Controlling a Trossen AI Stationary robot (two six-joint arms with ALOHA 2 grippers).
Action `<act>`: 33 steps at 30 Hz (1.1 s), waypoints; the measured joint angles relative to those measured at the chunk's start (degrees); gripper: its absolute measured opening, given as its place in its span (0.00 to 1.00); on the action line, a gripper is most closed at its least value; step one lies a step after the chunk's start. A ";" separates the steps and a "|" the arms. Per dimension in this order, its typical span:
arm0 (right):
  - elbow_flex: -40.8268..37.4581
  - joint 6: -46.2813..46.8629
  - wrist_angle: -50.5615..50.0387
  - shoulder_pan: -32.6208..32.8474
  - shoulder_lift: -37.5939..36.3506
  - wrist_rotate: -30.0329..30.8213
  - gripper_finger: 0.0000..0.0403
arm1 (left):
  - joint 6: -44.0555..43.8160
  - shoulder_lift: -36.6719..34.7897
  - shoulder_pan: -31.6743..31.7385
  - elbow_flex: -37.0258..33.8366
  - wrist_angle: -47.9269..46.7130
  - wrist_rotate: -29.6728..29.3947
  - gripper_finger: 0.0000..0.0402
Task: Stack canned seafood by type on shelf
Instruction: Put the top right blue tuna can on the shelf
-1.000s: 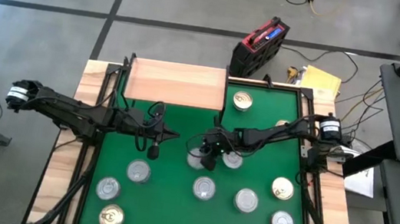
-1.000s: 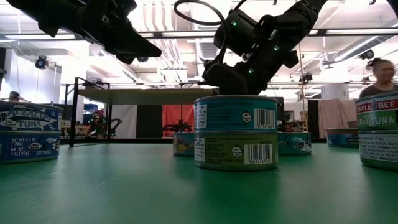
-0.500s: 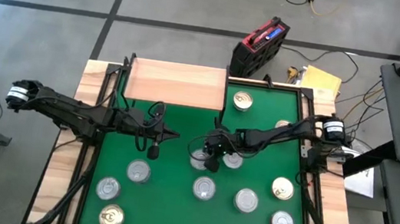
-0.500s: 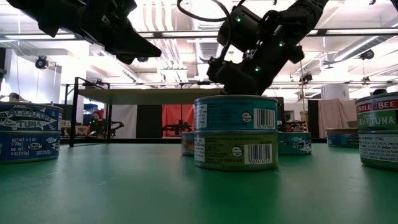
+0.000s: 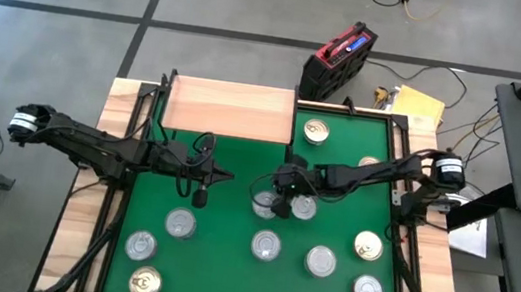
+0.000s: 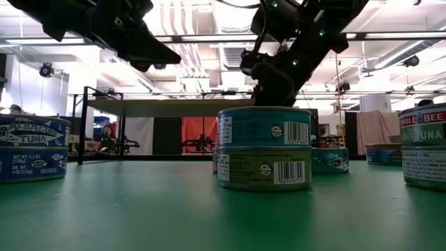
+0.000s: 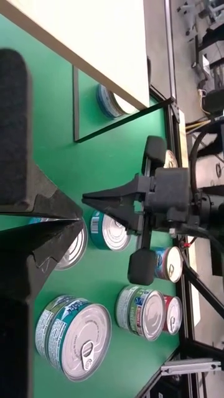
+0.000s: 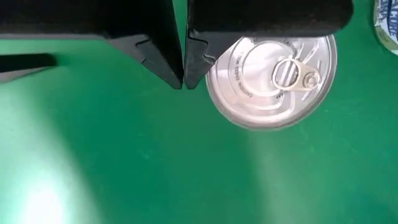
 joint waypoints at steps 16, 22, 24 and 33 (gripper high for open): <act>0.09 22.34 -3.39 -1.38 -0.48 -15.20 0.52 | 1.53 0.02 0.00 0.00 -0.49 0.02 0.00; 0.10 31.19 -3.71 -1.41 -0.46 -12.97 0.82 | 5.54 0.02 0.00 0.00 -0.45 -1.27 0.00; 0.41 31.65 -4.47 -1.42 -0.43 -11.85 0.89 | 7.09 0.02 0.00 0.00 -0.46 -1.82 0.00; 7.80 31.49 -6.29 -0.26 4.47 -11.62 0.95 | 14.27 -0.02 0.07 0.00 -0.56 -2.40 0.00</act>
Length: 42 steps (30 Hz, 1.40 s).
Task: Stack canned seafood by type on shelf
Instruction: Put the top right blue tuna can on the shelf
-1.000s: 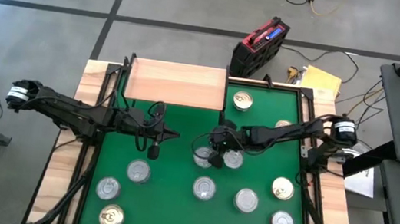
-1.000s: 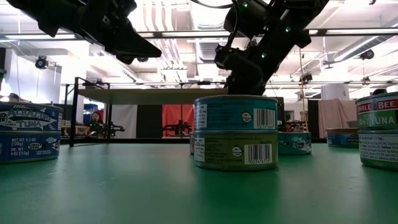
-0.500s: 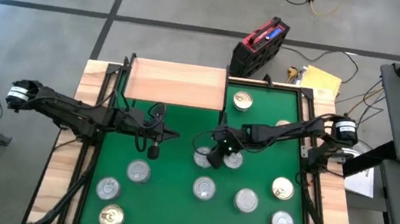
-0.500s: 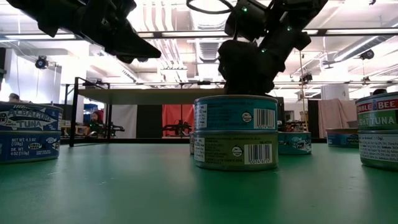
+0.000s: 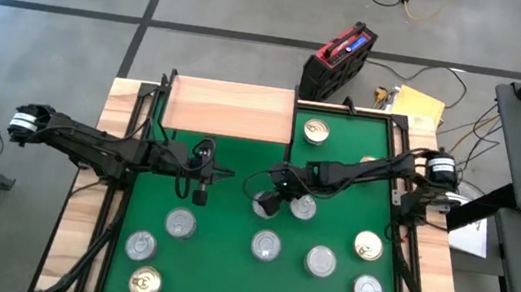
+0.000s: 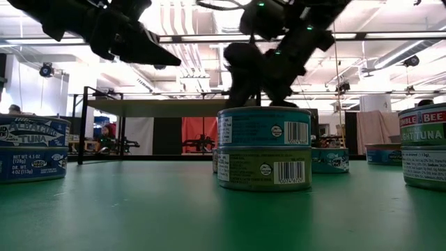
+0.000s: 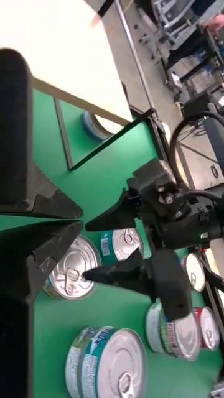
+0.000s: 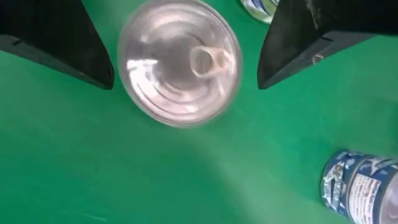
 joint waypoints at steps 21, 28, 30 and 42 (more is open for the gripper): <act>20.68 4.58 -27.22 2.93 8.82 5.56 0.95 | 3.76 -0.18 0.03 0.00 -2.97 -0.02 0.00; 20.62 4.27 -27.85 3.39 12.06 4.13 0.95 | 3.73 -0.18 0.04 0.00 -3.04 0.02 0.00; 20.58 3.62 -27.93 3.14 12.87 3.57 0.95 | 3.67 -0.18 0.04 0.00 -3.04 0.02 0.00; 17.94 -0.09 -23.86 1.17 13.78 -0.16 0.95 | 1.76 -0.09 0.04 0.00 -3.73 0.07 0.00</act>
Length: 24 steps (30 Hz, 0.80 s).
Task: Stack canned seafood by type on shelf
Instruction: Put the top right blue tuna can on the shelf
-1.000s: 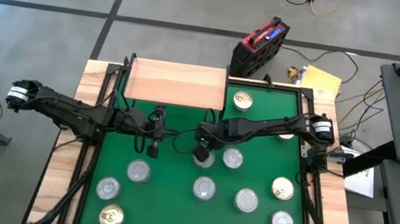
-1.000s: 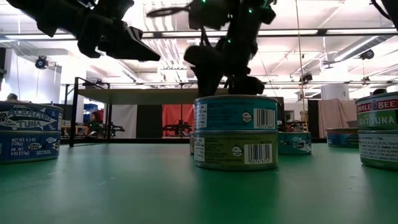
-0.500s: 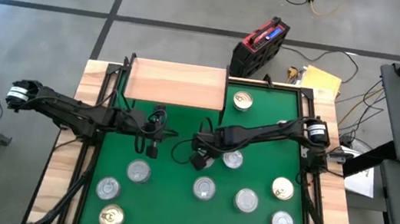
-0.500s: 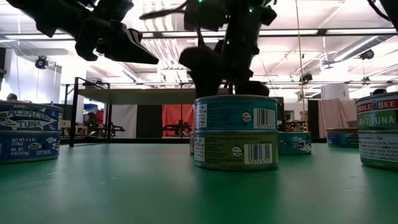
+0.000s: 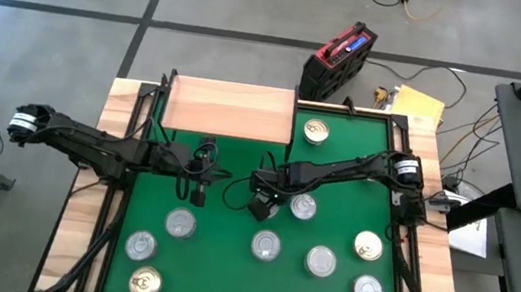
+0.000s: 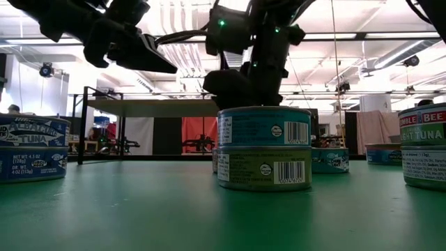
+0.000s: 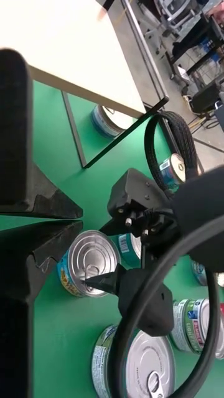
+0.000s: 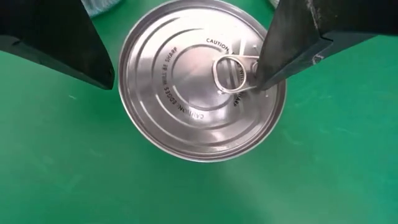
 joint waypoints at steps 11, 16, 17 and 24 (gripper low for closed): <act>-3.34 -2.44 5.93 -1.43 -0.12 -2.85 0.58 | -0.13 0.00 0.01 0.00 0.02 -0.02 0.00; -3.41 -3.42 6.75 -1.59 0.00 -2.22 0.34 | -0.17 0.00 -0.02 0.00 0.03 -0.04 0.00; -3.41 -3.54 6.76 -1.59 0.01 -2.02 0.30 | -0.36 0.00 0.00 0.00 0.03 -0.06 0.00; -3.43 -4.32 6.72 -1.70 0.01 -0.85 0.05 | -1.68 0.00 0.01 0.00 0.03 -0.09 0.00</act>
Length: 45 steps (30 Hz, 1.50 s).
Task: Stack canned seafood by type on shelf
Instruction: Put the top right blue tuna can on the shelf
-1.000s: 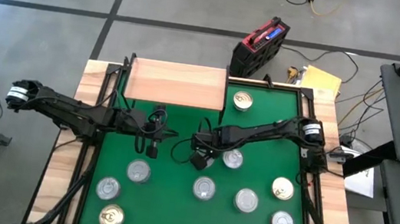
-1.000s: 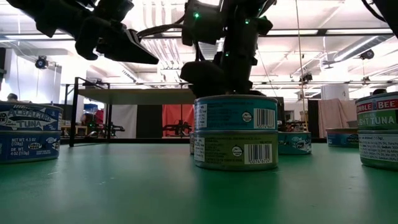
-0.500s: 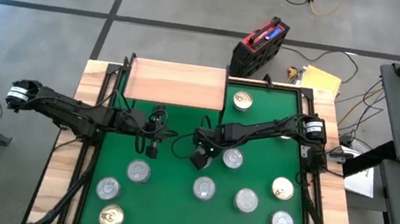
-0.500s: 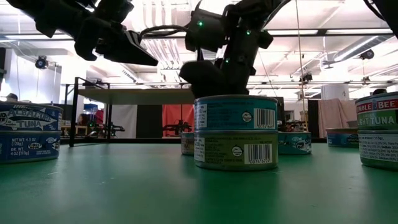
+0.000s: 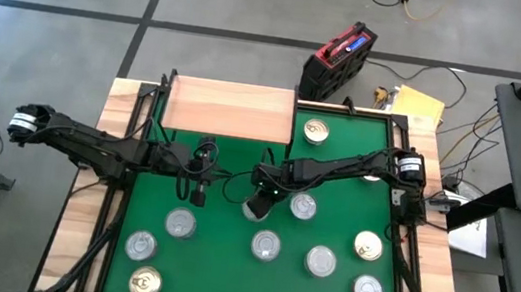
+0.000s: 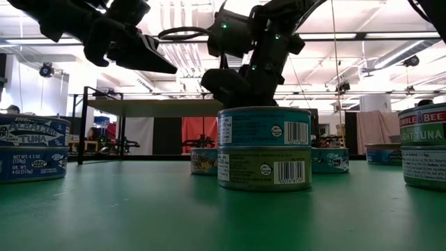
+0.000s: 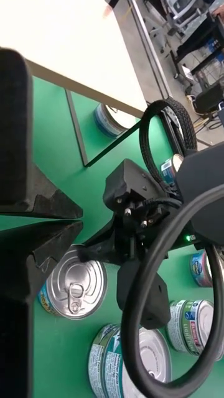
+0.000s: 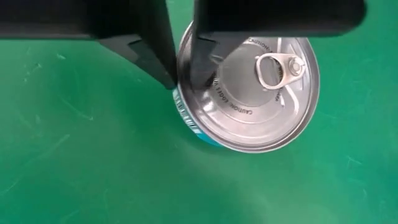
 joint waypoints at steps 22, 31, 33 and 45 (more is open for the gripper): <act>-0.37 -4.70 -1.44 0.25 -5.67 6.71 0.02 | -1.81 0.00 0.00 0.00 0.02 -0.07 0.00; 0.34 -6.66 -1.71 1.18 -6.14 8.71 0.02 | -2.15 0.00 -0.01 0.00 0.02 -0.07 0.00; 0.36 -6.68 -1.75 1.42 -6.14 8.71 0.02 | -2.16 0.00 0.00 0.00 0.02 -0.07 0.00; 0.37 -5.89 -3.81 -0.89 -6.15 0.62 0.13 | -2.42 0.00 -0.01 0.00 0.02 -0.07 0.00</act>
